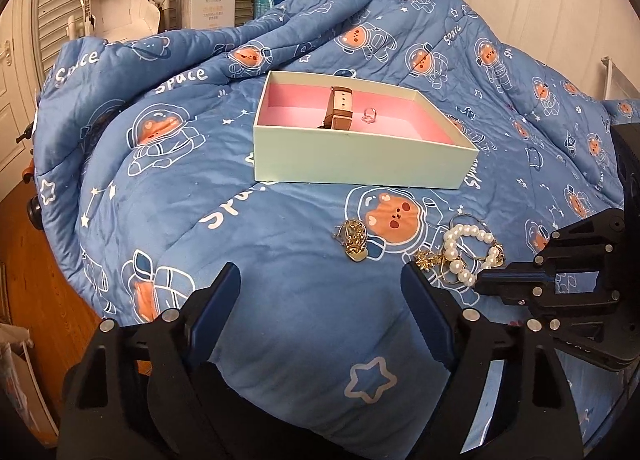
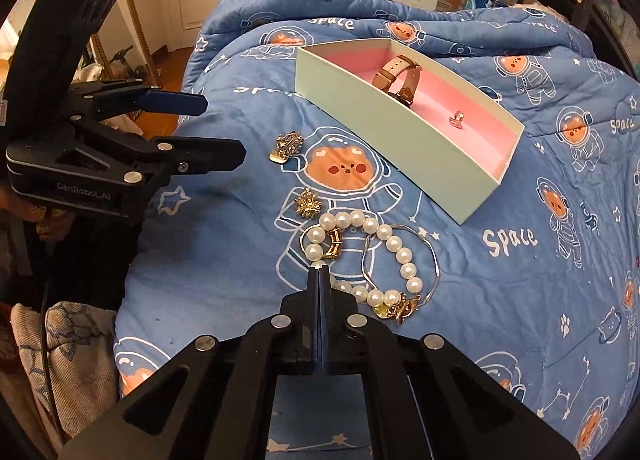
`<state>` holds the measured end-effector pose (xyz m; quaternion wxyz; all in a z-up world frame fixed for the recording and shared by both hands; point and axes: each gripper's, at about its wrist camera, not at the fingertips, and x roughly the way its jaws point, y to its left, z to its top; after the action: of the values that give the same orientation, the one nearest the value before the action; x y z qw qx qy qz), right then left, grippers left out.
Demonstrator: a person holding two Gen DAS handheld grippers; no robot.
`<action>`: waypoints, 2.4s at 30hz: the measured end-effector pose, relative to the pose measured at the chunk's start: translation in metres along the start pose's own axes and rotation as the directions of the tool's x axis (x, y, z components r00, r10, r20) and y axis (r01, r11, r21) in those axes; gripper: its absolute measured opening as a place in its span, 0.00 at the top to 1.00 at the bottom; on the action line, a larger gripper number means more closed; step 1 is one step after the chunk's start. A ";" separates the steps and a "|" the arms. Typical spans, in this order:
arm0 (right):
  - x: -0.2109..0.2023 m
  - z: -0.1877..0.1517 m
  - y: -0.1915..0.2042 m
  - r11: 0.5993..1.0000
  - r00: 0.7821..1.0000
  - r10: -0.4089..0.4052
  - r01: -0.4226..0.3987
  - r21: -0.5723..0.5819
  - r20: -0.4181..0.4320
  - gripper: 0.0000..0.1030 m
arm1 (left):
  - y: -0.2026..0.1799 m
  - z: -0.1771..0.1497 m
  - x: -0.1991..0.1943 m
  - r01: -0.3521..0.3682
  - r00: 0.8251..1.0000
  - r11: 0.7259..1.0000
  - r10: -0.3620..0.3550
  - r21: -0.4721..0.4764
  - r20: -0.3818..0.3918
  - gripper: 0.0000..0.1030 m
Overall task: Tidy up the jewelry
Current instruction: 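Grasp a gold earring with the left tool while the right tool grasps the pearl bracelet, then carry the gold earring with the left tool while the right tool carries the pearl bracelet over the box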
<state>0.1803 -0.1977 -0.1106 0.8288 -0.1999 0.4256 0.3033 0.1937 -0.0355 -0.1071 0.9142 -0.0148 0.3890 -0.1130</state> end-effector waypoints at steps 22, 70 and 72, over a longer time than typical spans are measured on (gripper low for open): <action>-0.018 0.004 -0.027 0.982 0.994 0.054 -0.070 0.177 0.092 0.65 | 0.003 0.024 0.022 0.118 0.993 0.989 -0.117 0.089 -0.011 0.39; -0.017 0.016 -0.045 0.980 0.997 0.006 -0.022 0.196 0.082 0.91 | 0.000 0.024 0.015 0.285 0.957 0.936 -0.290 0.207 -0.006 0.79; -0.020 0.016 -0.045 0.980 0.996 0.004 -0.022 0.200 0.092 0.91 | -0.001 0.026 0.012 0.285 0.957 0.935 -0.292 0.210 -0.001 0.79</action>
<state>0.2110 -0.2282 -0.0813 0.8612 -0.0985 0.4173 0.2729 0.2198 -0.0411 -0.0976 0.8899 0.0225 0.3550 -0.2857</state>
